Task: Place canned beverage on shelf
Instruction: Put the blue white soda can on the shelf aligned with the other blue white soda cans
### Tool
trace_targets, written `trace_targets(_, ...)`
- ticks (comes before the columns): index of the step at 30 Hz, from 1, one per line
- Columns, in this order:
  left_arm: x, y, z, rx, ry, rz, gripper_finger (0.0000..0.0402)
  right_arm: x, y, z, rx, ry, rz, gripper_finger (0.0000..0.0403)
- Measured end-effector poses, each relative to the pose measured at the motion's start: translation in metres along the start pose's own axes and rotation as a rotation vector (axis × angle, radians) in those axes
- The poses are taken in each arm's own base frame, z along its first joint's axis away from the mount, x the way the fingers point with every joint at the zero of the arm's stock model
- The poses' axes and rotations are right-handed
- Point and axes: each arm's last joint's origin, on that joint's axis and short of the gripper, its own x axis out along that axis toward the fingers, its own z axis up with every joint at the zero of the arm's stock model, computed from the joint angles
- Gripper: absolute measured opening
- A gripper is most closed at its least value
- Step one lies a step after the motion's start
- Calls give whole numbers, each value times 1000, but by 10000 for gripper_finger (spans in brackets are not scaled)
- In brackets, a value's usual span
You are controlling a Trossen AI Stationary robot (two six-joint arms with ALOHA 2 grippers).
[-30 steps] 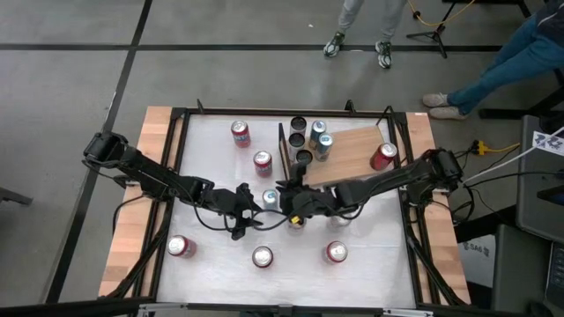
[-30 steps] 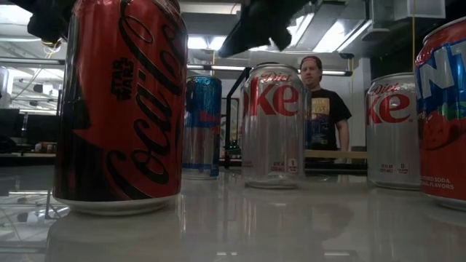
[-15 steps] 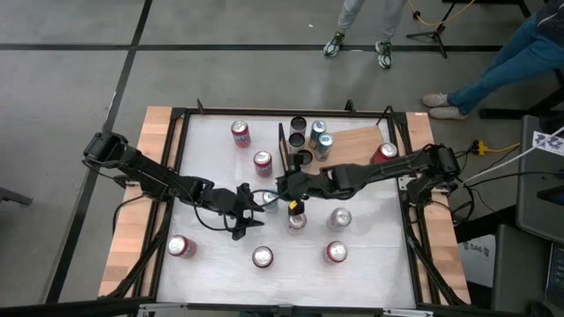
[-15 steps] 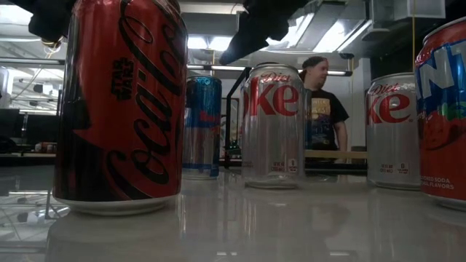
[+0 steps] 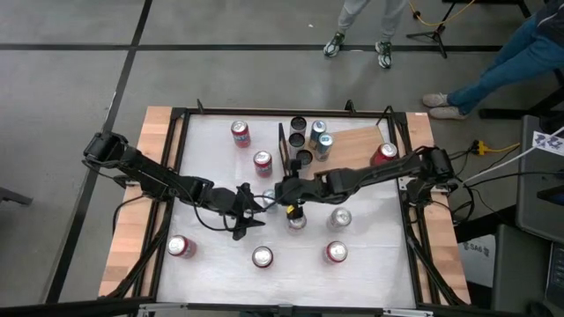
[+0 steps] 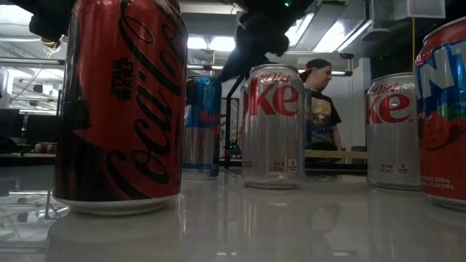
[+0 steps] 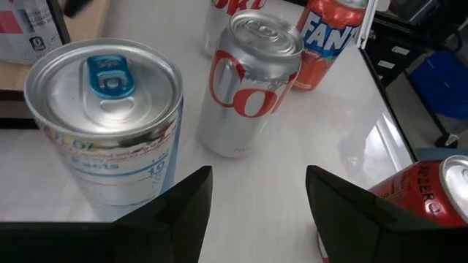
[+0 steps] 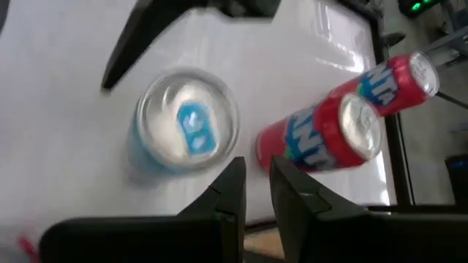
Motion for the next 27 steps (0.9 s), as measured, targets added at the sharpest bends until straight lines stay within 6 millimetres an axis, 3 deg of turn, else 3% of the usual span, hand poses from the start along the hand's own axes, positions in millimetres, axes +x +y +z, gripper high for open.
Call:
trace_targets(13,0,1,0,3,-8,30,213,13,13,-4,-31,36,13,53)
trace_targets(27,0,6,-6,18,40,104,213,13,15,-3,-29,15,87,53)
